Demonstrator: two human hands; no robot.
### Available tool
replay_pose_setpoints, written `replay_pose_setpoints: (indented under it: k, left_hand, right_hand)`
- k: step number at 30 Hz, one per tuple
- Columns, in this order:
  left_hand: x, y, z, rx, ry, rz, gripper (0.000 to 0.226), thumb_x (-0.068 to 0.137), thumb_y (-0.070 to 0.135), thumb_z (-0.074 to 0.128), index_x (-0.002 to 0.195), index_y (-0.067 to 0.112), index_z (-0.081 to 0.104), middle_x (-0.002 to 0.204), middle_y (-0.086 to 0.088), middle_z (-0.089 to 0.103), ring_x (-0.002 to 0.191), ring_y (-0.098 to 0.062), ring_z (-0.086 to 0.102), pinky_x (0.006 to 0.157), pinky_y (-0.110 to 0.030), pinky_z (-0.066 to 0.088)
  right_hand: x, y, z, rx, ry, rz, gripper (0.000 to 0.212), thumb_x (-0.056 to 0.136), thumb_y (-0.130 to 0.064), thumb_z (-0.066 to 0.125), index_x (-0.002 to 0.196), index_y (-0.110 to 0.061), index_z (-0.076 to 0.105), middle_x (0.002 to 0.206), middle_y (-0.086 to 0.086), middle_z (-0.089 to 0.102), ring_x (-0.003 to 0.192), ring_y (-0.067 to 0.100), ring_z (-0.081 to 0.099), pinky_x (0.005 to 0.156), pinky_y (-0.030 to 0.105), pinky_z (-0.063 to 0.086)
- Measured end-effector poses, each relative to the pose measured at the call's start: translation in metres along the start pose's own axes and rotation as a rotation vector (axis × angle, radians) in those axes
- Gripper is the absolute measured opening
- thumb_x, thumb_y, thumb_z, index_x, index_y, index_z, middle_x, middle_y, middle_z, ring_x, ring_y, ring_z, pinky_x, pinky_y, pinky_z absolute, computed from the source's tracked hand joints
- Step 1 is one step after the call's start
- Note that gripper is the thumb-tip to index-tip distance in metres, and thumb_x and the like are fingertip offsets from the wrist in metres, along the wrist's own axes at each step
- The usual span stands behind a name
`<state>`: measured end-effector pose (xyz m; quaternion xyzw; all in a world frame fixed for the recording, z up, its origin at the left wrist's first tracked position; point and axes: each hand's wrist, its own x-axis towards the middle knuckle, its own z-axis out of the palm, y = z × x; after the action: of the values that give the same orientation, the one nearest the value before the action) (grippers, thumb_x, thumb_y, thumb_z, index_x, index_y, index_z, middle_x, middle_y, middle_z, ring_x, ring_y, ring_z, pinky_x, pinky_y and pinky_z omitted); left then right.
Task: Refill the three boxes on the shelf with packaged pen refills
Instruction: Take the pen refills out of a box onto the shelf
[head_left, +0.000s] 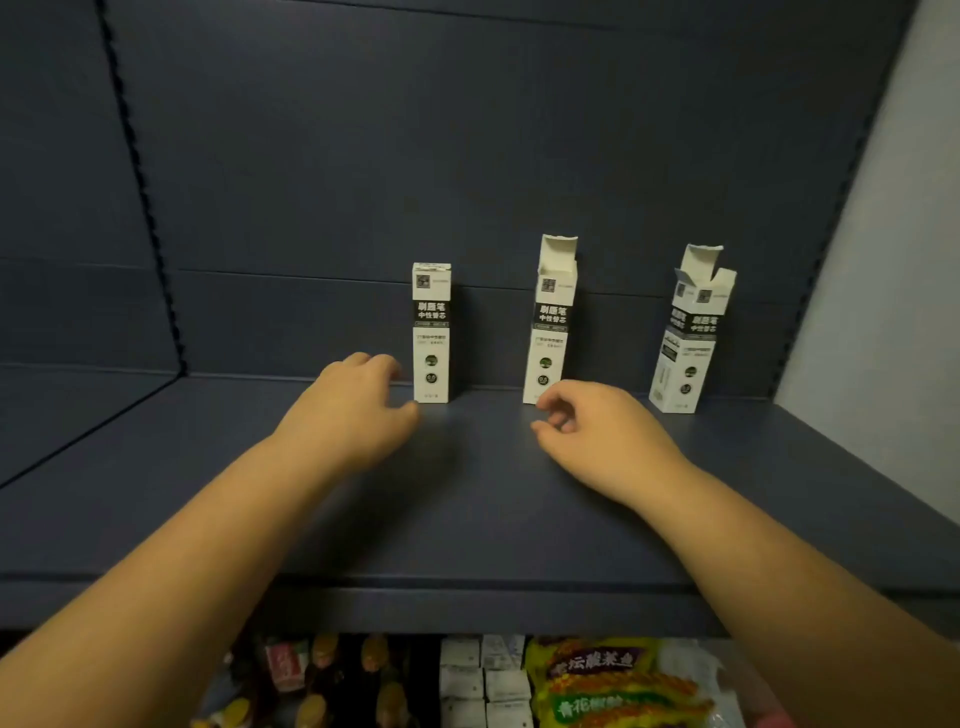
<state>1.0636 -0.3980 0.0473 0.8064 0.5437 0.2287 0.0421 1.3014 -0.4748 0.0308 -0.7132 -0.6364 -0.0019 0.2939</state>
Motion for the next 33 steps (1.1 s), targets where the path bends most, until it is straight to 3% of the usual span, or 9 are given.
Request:
replay_pose_setpoints:
  k: [6, 14, 18, 25, 33]
  left_hand:
    - [-0.076, 0.006, -0.02, 0.092, 0.121, -0.062, 0.058, 0.096, 0.051, 0.049, 0.147, 0.025, 0.04, 0.149, 0.003, 0.043, 0.136, -0.02, 0.041, 0.106, -0.038, 0.042]
    - [-0.147, -0.002, -0.045, 0.232, 0.151, -0.301, 0.055, 0.095, 0.056, 0.048, 0.141, 0.026, 0.044, 0.139, 0.006, 0.049, 0.129, -0.016, 0.045, 0.103, -0.033, 0.043]
    - [-0.184, -0.005, -0.062, 0.329, 0.184, -0.424, 0.06, 0.094, 0.058, 0.048, 0.146, 0.029, 0.039, 0.144, 0.007, 0.046, 0.133, -0.017, 0.042, 0.106, -0.034, 0.041]
    - [-0.271, -0.032, -0.088, 0.454, 0.22, -0.659, 0.061, 0.094, 0.057, 0.048, 0.147, 0.029, 0.038, 0.144, 0.007, 0.046, 0.134, -0.018, 0.041, 0.106, -0.035, 0.039]
    - [-0.373, -0.115, -0.139, 0.496, 0.309, -0.909, 0.062, 0.092, 0.059, 0.052, 0.146, 0.031, 0.041, 0.146, 0.005, 0.048, 0.133, -0.02, 0.046, 0.106, -0.039, 0.044]
  right_hand:
    - [-0.012, -0.014, -0.006, -0.014, -0.024, -0.149, 0.023, 0.09, -0.04, 0.066, 0.112, -0.031, 0.067, 0.097, -0.014, 0.064, 0.086, 0.006, 0.06, 0.081, 0.032, 0.053]
    - [-0.04, -0.042, 0.004, 0.067, -0.069, -0.419, 0.034, 0.094, -0.044, 0.061, 0.127, -0.032, 0.061, 0.123, -0.014, 0.061, 0.114, 0.01, 0.058, 0.09, 0.03, 0.05]
    - [-0.045, -0.067, 0.017, 0.136, -0.097, -0.558, 0.036, 0.095, -0.046, 0.058, 0.129, -0.035, 0.058, 0.125, -0.017, 0.059, 0.116, 0.009, 0.055, 0.085, 0.026, 0.045]
    - [-0.068, -0.146, 0.064, 0.285, -0.227, -0.729, 0.031, 0.094, -0.046, 0.061, 0.123, -0.033, 0.061, 0.117, -0.014, 0.06, 0.11, 0.013, 0.057, 0.084, 0.033, 0.051]
    - [-0.119, -0.284, 0.118, 0.321, -0.352, -0.927, 0.033, 0.094, -0.046, 0.061, 0.124, -0.032, 0.061, 0.115, -0.012, 0.06, 0.105, 0.012, 0.058, 0.077, 0.028, 0.046]
